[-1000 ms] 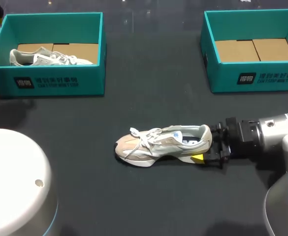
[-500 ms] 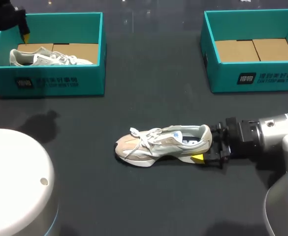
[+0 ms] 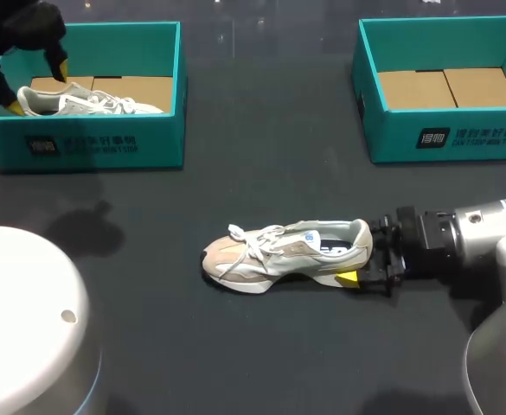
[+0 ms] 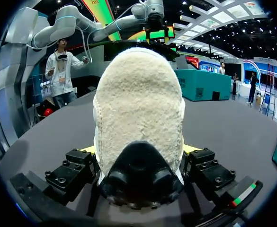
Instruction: Take the shoe out of the shoebox, open the shoe tongue, remove and reinsert the insole, then place the shoe into the shoebox
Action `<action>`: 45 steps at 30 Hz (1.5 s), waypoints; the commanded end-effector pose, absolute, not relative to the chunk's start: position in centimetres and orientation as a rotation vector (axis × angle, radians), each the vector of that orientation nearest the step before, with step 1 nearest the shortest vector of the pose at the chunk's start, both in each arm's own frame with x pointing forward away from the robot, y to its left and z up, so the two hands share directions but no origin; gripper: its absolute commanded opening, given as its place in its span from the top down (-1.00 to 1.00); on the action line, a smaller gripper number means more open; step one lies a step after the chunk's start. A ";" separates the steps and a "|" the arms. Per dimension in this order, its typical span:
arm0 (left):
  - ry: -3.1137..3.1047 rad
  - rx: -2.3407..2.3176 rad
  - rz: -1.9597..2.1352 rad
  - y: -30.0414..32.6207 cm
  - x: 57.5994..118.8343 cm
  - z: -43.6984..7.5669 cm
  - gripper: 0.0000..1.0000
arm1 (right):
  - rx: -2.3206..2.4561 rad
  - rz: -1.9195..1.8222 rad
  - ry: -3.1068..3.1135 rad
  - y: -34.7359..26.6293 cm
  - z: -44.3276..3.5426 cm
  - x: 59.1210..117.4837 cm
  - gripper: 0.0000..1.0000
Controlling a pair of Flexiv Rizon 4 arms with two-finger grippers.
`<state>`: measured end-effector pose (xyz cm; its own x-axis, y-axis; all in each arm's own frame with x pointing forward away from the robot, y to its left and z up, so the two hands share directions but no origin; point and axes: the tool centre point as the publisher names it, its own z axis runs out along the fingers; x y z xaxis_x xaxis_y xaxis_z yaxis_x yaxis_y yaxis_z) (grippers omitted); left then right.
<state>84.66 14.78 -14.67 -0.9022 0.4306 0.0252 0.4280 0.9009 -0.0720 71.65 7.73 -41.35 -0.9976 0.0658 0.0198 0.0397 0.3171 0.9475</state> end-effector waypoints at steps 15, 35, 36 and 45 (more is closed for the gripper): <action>-3.243 -0.409 0.216 13.7 82.2 -13.7 -1.00 | 0.103 1.814 2.536 7.7 -41.2 71.6 1.00; -3.189 0.420 0.052 4.9 75.3 -17.0 -1.00 | 0.103 1.814 2.536 7.7 -41.2 71.6 1.00; -3.178 0.458 0.043 4.4 75.1 -17.3 -1.00 | 0.103 1.814 2.536 7.7 -41.2 71.6 1.00; -3.060 0.677 0.077 -1.4 72.7 -18.6 -1.00 | 0.103 1.814 2.536 7.7 -41.2 71.6 1.00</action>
<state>72.21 0.79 -18.10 -0.9099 -0.4145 0.0180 -0.4141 0.9044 -0.1033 71.66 7.74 -41.35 -0.9976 0.0657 0.0199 0.0398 0.3172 0.9475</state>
